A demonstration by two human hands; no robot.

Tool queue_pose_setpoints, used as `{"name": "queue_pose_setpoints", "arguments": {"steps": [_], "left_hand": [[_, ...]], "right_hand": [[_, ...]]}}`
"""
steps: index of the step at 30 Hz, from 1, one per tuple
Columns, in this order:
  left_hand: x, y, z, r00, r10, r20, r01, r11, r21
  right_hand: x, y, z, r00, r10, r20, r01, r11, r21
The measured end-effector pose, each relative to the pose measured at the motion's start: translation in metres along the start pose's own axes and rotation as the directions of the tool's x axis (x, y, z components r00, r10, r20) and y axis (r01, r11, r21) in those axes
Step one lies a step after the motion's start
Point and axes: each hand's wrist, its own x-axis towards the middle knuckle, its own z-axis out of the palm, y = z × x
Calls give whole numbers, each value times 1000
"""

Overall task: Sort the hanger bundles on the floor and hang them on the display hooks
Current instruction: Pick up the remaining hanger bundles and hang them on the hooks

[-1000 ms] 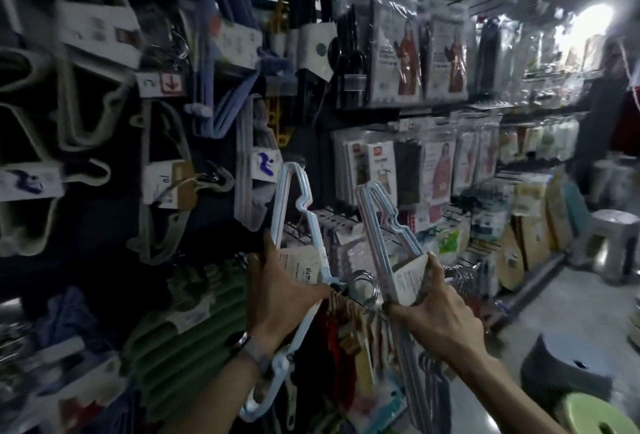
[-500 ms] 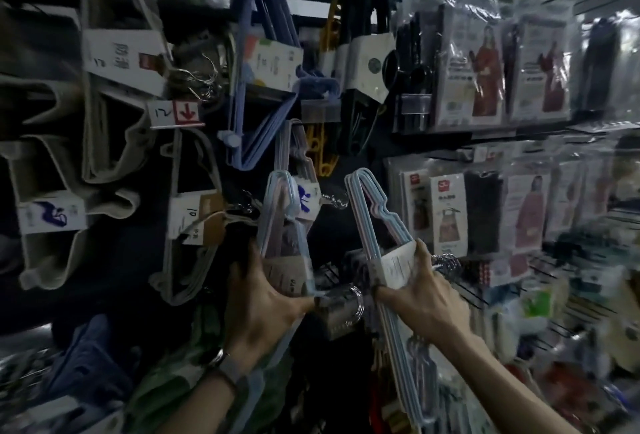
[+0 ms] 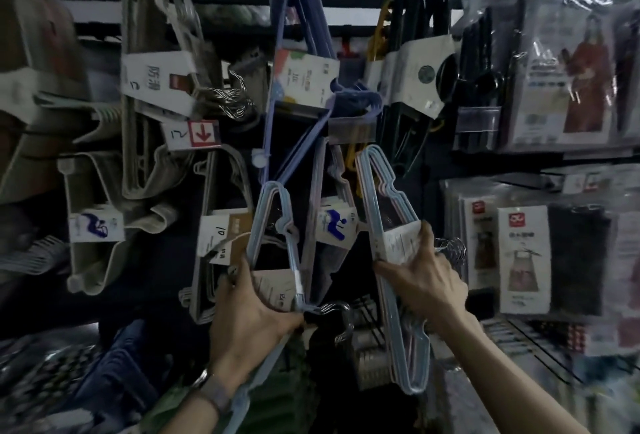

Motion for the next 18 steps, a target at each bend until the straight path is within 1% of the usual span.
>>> {"name": "queue_pose_setpoints", "arguments": {"steps": [7,13,18], "left_hand": [[-2,8,-11,998,65,5,-65,998,-3],[5,7,-20,990,131,57,-133,991,27],[15,3,-22,978,201,55,-203,979,23]], "right_hand": [[2,-19,6,997,-17,-73,21,998,62],[-10,-31,7,990,-24,-141,42,991,126],[-18,-34,13,986,-4,-164,22,993,112]]}}
